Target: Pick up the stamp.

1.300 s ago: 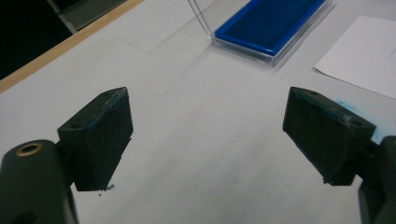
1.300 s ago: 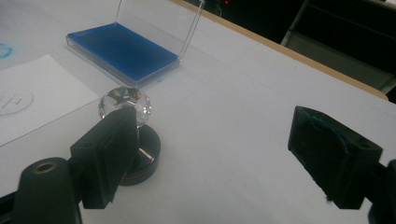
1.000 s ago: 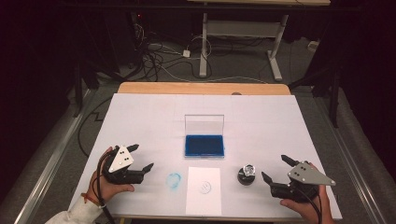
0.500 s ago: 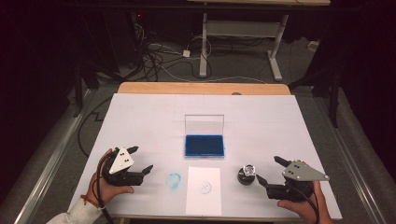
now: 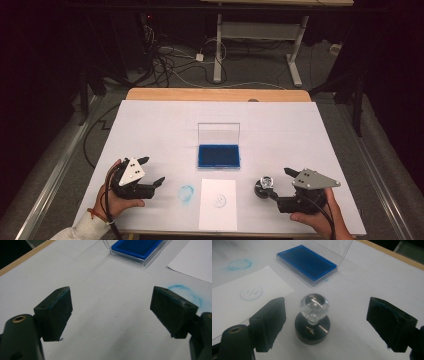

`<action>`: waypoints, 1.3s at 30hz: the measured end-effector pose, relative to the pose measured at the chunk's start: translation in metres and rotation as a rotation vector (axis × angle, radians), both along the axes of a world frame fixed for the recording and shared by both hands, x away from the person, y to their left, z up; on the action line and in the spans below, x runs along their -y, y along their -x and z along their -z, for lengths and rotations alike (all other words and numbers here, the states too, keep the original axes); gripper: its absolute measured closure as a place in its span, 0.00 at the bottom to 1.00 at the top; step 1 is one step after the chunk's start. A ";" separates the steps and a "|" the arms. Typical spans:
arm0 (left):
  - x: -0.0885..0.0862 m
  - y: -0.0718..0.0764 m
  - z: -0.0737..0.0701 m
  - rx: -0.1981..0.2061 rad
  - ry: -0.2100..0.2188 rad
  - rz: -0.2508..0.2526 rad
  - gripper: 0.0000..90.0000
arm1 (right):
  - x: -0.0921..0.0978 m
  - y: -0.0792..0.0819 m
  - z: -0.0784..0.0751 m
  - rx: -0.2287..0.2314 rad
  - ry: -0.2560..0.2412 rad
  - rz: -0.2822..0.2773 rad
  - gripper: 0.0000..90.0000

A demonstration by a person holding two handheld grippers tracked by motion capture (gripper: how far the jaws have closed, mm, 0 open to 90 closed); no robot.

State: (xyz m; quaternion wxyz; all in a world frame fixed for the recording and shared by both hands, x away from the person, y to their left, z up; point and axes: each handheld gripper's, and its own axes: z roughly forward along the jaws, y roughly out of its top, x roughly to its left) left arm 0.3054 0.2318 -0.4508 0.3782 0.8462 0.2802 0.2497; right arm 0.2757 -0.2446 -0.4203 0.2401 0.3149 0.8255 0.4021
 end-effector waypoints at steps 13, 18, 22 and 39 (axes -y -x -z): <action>0.001 0.000 0.001 -0.003 0.007 0.009 0.19 | -0.008 -0.011 -0.001 -0.011 0.047 0.003 0.18; 0.002 0.000 0.002 -0.018 0.008 0.010 0.19 | -0.013 -0.016 0.003 -0.029 0.063 -0.012 0.18; 0.002 0.000 0.001 -0.006 0.009 0.016 0.19 | -0.016 -0.021 0.007 -0.037 0.082 -0.013 0.18; 0.001 0.000 0.001 -0.005 0.000 0.011 0.18 | -0.021 -0.030 0.023 -0.076 0.102 -0.045 0.42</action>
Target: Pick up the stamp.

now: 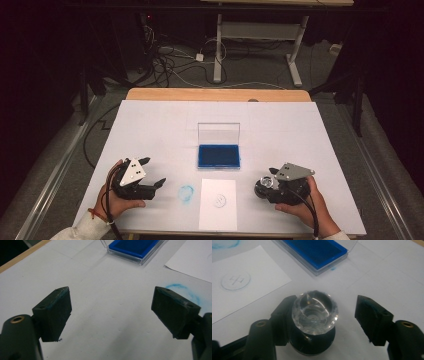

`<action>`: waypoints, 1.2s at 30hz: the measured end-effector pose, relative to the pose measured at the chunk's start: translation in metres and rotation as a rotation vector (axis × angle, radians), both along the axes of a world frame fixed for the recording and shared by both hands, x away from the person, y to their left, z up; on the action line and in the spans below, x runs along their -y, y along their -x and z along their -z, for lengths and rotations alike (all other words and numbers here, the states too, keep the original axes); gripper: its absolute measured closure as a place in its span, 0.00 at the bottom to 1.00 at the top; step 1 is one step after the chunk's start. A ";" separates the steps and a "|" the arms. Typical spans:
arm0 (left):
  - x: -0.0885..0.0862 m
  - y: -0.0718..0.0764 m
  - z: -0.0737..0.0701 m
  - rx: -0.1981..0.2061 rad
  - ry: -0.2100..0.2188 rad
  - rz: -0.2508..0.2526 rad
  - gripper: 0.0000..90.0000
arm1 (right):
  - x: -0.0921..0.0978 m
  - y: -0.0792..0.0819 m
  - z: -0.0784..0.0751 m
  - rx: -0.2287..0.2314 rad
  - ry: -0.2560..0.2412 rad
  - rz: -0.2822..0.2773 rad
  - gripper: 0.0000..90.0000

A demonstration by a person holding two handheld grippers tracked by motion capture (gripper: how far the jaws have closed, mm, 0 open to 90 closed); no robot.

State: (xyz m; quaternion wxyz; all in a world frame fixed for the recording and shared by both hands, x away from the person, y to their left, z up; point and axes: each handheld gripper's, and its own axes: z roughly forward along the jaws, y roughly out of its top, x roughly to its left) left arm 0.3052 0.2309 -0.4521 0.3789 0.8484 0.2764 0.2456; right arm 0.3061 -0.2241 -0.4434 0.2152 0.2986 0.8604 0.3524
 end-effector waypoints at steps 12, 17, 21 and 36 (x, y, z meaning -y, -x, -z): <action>0.002 0.000 0.001 0.000 -0.019 0.005 0.18 | -0.002 0.003 0.001 -0.012 -0.017 -0.048 0.60; 0.003 -0.001 0.002 -0.002 -0.034 0.002 0.18 | -0.001 0.002 0.000 -0.022 -0.016 -0.052 0.63; 0.003 -0.001 0.003 -0.008 -0.037 0.003 0.19 | -0.004 0.002 -0.001 -0.018 0.005 -0.030 0.63; 0.002 -0.001 0.002 -0.006 -0.018 0.008 0.19 | -0.008 0.003 -0.009 -0.002 0.010 -0.039 0.63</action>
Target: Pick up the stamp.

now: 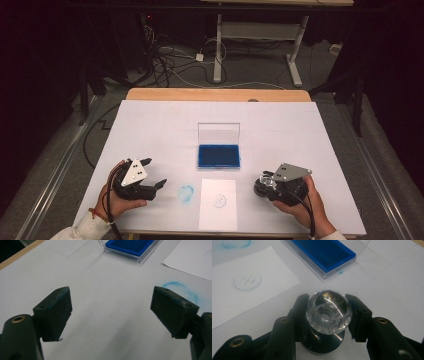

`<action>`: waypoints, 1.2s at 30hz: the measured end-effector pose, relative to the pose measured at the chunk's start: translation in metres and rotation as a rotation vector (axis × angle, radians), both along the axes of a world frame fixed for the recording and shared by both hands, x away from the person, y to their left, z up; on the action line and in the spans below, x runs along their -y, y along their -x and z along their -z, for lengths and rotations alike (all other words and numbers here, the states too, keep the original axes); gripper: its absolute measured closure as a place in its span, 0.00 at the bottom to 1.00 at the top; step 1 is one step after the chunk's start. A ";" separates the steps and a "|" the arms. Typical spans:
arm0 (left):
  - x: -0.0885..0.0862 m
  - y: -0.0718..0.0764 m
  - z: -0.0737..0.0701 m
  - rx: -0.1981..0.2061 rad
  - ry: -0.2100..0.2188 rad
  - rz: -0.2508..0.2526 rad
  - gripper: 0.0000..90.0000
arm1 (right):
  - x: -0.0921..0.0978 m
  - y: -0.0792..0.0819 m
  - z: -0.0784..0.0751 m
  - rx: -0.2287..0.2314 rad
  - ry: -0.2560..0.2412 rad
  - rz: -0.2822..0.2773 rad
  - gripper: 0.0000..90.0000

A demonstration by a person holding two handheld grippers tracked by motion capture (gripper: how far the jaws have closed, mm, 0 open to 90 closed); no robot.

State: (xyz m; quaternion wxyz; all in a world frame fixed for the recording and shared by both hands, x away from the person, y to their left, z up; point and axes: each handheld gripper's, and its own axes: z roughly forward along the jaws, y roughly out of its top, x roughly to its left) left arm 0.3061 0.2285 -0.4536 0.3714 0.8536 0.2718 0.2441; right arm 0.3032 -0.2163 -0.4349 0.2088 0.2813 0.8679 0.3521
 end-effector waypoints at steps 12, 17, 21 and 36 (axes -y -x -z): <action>-0.004 0.002 0.001 0.001 0.012 -0.016 0.19 | 0.000 -0.012 -0.024 0.044 -0.047 0.009 0.63; -0.005 0.000 0.001 -0.037 0.046 -0.043 0.19 | -0.001 -0.019 -0.041 0.070 -0.076 -0.007 0.63; -0.006 0.001 0.002 -0.038 0.051 -0.044 0.19 | -0.008 -0.024 -0.050 0.090 -0.082 -0.024 0.63; -0.002 0.002 0.002 -0.037 0.048 -0.065 0.19 | -0.033 -0.043 -0.076 0.165 -0.115 -0.042 0.63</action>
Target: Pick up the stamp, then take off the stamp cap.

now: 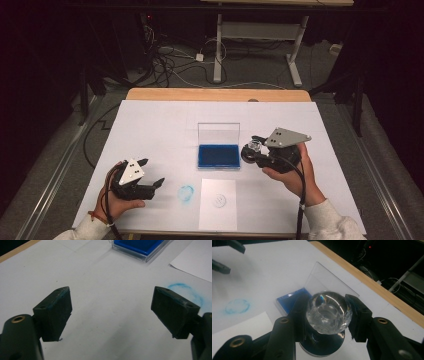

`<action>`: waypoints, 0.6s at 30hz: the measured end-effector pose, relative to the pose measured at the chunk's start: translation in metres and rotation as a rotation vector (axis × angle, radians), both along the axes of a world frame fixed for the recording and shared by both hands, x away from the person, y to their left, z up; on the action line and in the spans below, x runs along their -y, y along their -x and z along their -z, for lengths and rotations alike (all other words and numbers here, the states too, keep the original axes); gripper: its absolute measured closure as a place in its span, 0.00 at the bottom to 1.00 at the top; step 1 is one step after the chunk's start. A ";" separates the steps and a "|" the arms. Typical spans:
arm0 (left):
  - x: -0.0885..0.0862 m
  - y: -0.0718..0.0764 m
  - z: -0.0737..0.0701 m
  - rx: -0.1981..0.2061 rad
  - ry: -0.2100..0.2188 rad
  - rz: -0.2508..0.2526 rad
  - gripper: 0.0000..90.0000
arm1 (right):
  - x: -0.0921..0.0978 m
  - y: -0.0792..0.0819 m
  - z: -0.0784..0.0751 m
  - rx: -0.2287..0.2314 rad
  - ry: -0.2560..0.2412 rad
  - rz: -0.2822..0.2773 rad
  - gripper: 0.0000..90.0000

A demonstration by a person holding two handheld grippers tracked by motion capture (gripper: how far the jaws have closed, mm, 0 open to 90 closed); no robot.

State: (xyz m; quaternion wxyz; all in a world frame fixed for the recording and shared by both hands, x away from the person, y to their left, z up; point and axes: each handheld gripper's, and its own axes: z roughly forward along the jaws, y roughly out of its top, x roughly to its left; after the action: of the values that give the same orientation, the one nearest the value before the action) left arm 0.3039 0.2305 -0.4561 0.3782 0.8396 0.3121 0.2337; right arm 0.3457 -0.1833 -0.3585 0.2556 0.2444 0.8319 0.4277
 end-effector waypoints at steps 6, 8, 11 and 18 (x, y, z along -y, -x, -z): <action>0.016 0.000 -0.002 0.021 -0.002 0.033 0.18 | -0.012 -0.008 -0.001 0.003 -0.022 0.000 0.63; 0.021 -0.001 -0.002 0.014 0.008 0.049 0.18 | -0.017 -0.011 -0.002 0.005 -0.023 -0.001 0.63; 0.032 -0.006 -0.002 0.005 0.013 0.083 0.18 | -0.023 -0.015 -0.005 0.005 -0.054 -0.003 0.63; 0.054 -0.012 -0.003 0.013 0.026 0.160 0.18 | -0.037 -0.020 -0.010 0.000 -0.097 -0.026 0.63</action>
State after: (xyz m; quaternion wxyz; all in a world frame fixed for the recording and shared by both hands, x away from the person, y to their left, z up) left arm 0.3158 0.1766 -0.4526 0.4085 0.8554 0.2446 0.2040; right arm 0.3653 -0.1462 -0.3484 0.2378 0.2456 0.8133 0.4709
